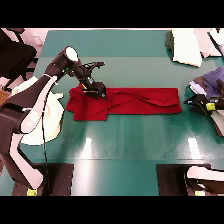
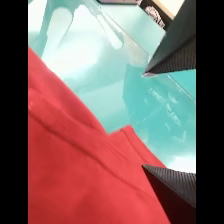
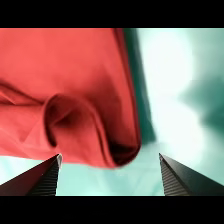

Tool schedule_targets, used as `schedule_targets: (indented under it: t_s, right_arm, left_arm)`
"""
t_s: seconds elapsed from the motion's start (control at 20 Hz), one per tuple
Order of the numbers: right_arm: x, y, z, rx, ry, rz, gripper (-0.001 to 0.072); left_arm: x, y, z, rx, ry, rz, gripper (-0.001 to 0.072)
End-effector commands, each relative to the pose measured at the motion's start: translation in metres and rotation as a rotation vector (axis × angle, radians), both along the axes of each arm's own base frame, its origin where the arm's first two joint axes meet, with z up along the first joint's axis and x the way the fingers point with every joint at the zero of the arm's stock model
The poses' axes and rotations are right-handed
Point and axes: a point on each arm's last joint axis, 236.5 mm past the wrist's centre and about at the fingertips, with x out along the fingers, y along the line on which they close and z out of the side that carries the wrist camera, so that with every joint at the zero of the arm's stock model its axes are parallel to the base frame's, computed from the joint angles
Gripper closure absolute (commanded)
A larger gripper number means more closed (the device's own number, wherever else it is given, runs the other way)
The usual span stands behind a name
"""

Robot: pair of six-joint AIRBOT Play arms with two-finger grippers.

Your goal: Fold the shirts.

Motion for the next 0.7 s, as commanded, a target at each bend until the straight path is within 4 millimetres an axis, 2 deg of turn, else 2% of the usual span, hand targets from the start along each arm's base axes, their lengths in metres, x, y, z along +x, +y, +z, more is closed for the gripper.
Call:
schedule_targets:
  t_s: [0.0,0.25,0.4,0.55,0.6,0.65]
  right_arm:
    - [-0.002,0.01,-0.028,0.133,0.066,0.041,0.0003]
    - [0.017,0.037,-0.041,0.287,0.092,0.066,0.0003]
    - [0.028,0.065,-0.053,0.291,0.111,0.141,0.0004]
    - [0.05,0.092,-0.064,0.259,0.118,0.195,0.0014]
    - [0.059,0.1,-0.064,0.24,0.106,0.213,0.0043]
    - [0.069,0.107,-0.062,0.218,0.085,0.23,0.0128]
  left_arm:
    - [-0.003,-0.004,0.005,-0.033,0.005,-0.019,0.0075]
    - [-0.001,-0.005,0.005,-0.036,-0.007,-0.019,0.0075]
    - [0.0,-0.005,0.005,-0.037,-0.01,-0.016,0.0075]
    - [0.0,-0.006,0.005,-0.038,-0.009,-0.015,0.0075]
    - [0.0,-0.006,0.005,-0.042,-0.009,-0.014,0.0075]
    - [0.001,-0.009,0.006,-0.052,-0.013,-0.009,0.0075]
